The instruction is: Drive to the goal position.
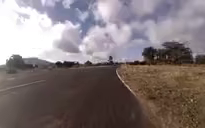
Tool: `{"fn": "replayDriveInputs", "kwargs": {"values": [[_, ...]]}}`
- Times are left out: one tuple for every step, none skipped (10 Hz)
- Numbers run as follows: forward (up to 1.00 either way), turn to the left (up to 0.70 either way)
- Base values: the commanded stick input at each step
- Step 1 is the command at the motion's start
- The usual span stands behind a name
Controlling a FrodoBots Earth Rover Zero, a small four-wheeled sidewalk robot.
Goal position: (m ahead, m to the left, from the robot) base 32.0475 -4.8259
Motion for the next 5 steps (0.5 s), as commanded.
{"fn": "replayDriveInputs", "kwargs": {"values": [[0.5,0.0],[0.5,0.0],[0.5,0.0],[0.5,0.0],[0.5,0.0]]}}
